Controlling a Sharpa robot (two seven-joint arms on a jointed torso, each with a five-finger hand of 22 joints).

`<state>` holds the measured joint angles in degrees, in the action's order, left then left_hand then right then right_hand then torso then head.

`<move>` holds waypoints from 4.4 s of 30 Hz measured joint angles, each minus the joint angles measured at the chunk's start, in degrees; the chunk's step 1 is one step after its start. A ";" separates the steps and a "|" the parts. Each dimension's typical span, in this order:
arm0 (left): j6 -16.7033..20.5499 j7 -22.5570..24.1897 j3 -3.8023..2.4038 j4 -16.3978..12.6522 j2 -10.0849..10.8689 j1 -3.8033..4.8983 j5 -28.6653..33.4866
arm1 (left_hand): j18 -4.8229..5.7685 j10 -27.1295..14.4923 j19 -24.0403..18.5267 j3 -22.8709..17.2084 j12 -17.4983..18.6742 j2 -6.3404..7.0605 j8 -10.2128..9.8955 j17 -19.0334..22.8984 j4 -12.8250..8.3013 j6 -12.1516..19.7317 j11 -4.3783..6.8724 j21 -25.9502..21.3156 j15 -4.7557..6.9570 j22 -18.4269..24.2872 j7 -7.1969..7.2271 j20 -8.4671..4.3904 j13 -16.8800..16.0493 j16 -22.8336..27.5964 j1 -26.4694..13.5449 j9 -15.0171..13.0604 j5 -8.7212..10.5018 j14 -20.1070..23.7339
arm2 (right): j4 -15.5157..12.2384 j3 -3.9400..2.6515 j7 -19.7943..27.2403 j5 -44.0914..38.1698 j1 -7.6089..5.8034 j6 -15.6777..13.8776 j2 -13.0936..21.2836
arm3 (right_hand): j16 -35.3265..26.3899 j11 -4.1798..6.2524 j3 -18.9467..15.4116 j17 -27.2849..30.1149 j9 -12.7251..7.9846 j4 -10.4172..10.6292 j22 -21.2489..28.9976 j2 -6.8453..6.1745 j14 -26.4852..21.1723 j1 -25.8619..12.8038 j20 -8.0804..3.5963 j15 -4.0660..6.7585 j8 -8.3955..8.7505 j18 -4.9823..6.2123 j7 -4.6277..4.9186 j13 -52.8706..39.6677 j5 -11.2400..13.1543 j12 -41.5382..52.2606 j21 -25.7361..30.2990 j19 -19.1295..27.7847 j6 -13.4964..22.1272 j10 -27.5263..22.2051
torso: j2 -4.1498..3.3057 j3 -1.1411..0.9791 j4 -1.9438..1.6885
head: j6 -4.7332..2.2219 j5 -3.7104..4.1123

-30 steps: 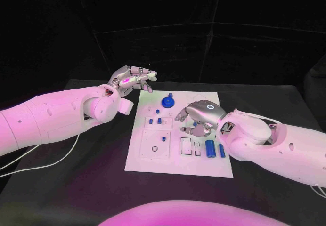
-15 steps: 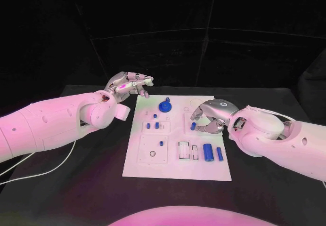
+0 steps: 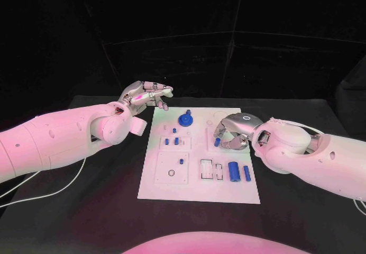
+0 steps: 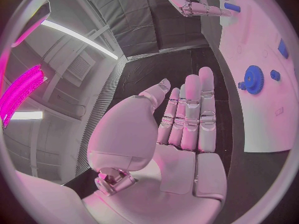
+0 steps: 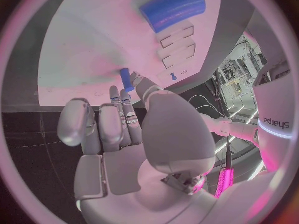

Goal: Assemble the parts on the task board

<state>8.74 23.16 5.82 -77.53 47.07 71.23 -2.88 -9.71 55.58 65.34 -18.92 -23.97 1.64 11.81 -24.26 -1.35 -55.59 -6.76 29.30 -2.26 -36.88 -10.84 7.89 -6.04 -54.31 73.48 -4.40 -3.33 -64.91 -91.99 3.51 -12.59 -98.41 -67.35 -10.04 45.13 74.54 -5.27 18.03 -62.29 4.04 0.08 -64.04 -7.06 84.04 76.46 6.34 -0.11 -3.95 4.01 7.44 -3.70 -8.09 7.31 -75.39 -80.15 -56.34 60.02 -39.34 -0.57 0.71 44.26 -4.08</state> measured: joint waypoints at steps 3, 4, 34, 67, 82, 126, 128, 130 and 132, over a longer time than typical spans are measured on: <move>-0.05 -0.03 0.00 0.05 -0.01 0.00 0.00 | 0.00 0.00 0.00 0.00 0.00 0.00 0.00 0.00 0.00 0.00 0.00 0.00 0.00 0.00 0.00 0.00 0.00 0.00 0.00 0.00 0.00 0.00 | 0.60 0.01 0.01 0.16 0.00 0.44 -0.39 | 0.00 -0.04 0.00 0.07 0.00 0.00 0.00 0.68 0.00 0.68 0.00 0.00 0.00 0.00 0.23 0.00 0.00 0.68 0.00 0.00 -0.23 1.39 | -0.01 -0.01 0.00 | 0.12 0.02; -0.06 -0.04 0.00 0.07 -0.01 0.00 0.00 | 0.00 0.00 0.00 0.00 0.00 0.00 0.00 0.00 0.00 0.00 0.00 0.00 0.00 0.00 0.00 0.00 0.00 0.00 0.00 0.00 0.00 0.00 | 0.74 0.01 0.03 0.21 0.00 0.57 -0.52 | 0.00 0.14 0.00 0.10 0.00 0.00 0.00 0.68 0.00 0.68 0.00 0.00 0.00 0.00 0.33 0.00 0.00 0.90 0.00 0.00 -0.33 2.03 | -0.01 -0.02 0.00 | 0.18 0.02; -0.18 -0.18 0.01 0.25 -0.13 0.00 0.00 | 0.00 -0.42 0.00 0.24 -0.44 -0.05 0.40 0.25 -0.55 0.42 0.00 0.00 0.21 0.12 0.01 0.00 0.00 -0.23 1.09 0.00 0.00 0.21 | 0.55 0.04 0.94 1.07 0.05 -0.64 -1.24 | 0.99 1.91 6.71 -1.00 0.97 -2.56 -1.82 3.47 -0.19 4.70 -1.35 1.47 -2.31 -0.01 -0.56 -0.54 4.46 0.91 -0.67 -1.36 -8.67 11.88 | 0.07 0.01 0.00 | 0.36 0.14; -0.41 -0.14 0.01 0.70 -0.99 0.00 0.01 | 0.01 -0.41 0.00 0.23 -0.67 -0.05 0.40 0.31 -0.55 0.41 0.00 0.00 0.00 0.17 0.01 0.00 0.00 -0.23 1.08 0.00 0.00 0.42 | -4.73 -0.23 7.22 5.34 3.68 -6.63 -10.33 | 0.99 1.91 7.91 -0.74 0.72 -3.47 -1.67 3.75 -0.19 4.99 -1.35 1.46 -1.62 -0.01 0.03 -0.43 4.07 -0.77 -0.67 -1.35 -8.40 11.88 | 0.01 0.04 -0.04 | 1.48 -2.91; -0.57 -0.20 0.01 0.83 -1.24 0.00 0.01 | 0.00 -0.41 0.00 0.23 -0.67 -0.05 0.40 0.37 -0.55 0.41 0.00 -0.21 0.00 0.16 0.01 0.00 0.00 -0.23 1.08 0.00 0.00 0.41 | -1.40 -0.20 7.38 2.78 5.48 -2.45 -14.35 | 0.99 1.89 7.93 -0.57 0.63 -3.45 -1.53 3.74 -0.19 4.98 -1.35 1.46 -1.52 -0.01 -0.03 -0.39 4.08 -0.90 -0.67 -1.35 -8.34 11.86 | 0.01 0.04 -0.07 | 1.95 -4.03; -0.55 -0.68 0.01 0.97 -1.15 0.01 0.02 | 0.01 -0.41 0.00 0.23 -0.67 -0.05 0.64 0.42 -0.54 0.41 0.00 -0.21 0.00 0.19 0.01 0.00 0.00 -0.23 1.08 0.00 0.00 0.41 | -0.17 0.43 4.25 -4.80 5.74 3.19 -16.78 | 0.84 0.88 6.79 0.72 -0.21 -2.21 -0.62 0.87 0.01 1.01 -0.82 0.82 0.17 -0.01 0.76 -0.05 2.25 -3.02 -0.12 -0.82 -4.58 9.50 | 0.04 0.06 0.02 | 2.19 -4.21; -0.56 -0.81 0.01 0.98 -1.15 0.01 0.02 | 0.01 -0.41 0.00 0.23 -0.67 -0.05 0.64 0.41 -0.54 0.41 0.00 -0.21 0.00 0.19 0.01 0.00 0.00 -0.23 1.08 0.00 0.00 0.41 | -0.01 0.52 4.55 -4.88 5.78 2.76 -16.82 | -0.57 0.43 6.55 2.81 -0.41 -2.13 1.25 0.34 0.00 0.49 -0.53 0.20 0.17 0.90 1.16 0.08 1.98 -3.39 1.18 0.28 -1.87 7.67 | 0.04 0.06 0.02 | 2.12 -4.19; -0.56 -0.92 0.01 0.98 -1.13 0.01 0.02 | 0.01 -0.41 0.00 0.23 -0.67 -0.05 0.64 0.41 -0.54 0.41 0.00 -0.21 0.00 0.19 0.01 0.00 0.00 -0.23 1.08 0.00 0.00 0.41 | 0.06 0.53 4.84 -4.88 5.79 2.28 -16.82 | -1.00 0.21 6.18 3.56 -0.41 -2.08 1.76 0.14 0.00 0.29 -0.41 0.20 0.17 0.90 1.33 0.09 1.58 -3.39 1.52 0.41 -0.02 7.06 | 0.04 0.06 0.02 | 2.08 -4.19; -0.56 -1.03 0.01 0.98 -1.12 0.01 0.02 | 0.01 -0.41 0.00 0.23 -0.67 -0.05 0.64 0.41 -0.54 0.61 0.00 -0.21 0.00 0.19 -0.19 0.00 0.00 -0.23 1.08 0.00 0.00 0.41 | 0.09 0.53 5.23 -4.86 5.79 1.59 -16.83 | -1.00 0.36 6.00 3.83 -0.41 -1.89 1.89 -0.10 0.00 0.04 -0.40 0.20 0.17 0.90 1.42 0.09 1.56 -3.39 1.52 0.41 1.28 6.73 | 0.04 0.05 0.02 | 2.08 -4.19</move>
<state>8.17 22.13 5.83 -76.55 45.95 71.24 -2.86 -9.71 55.17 65.34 -18.68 -24.64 1.59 12.45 -23.85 -1.90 -54.97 -6.76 29.08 -2.27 -36.69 -11.04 7.89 -6.04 -54.54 74.57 -4.40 -3.33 -64.50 -91.90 4.04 -7.36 -103.27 -61.56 -8.44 28.29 73.54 -4.91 24.03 -58.46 3.62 -1.81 -62.15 -7.16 84.04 76.50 5.93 0.09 -3.78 4.91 8.86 -3.62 -6.53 3.91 -73.87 -79.74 -55.06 66.75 -39.29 -0.51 0.73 46.33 -8.26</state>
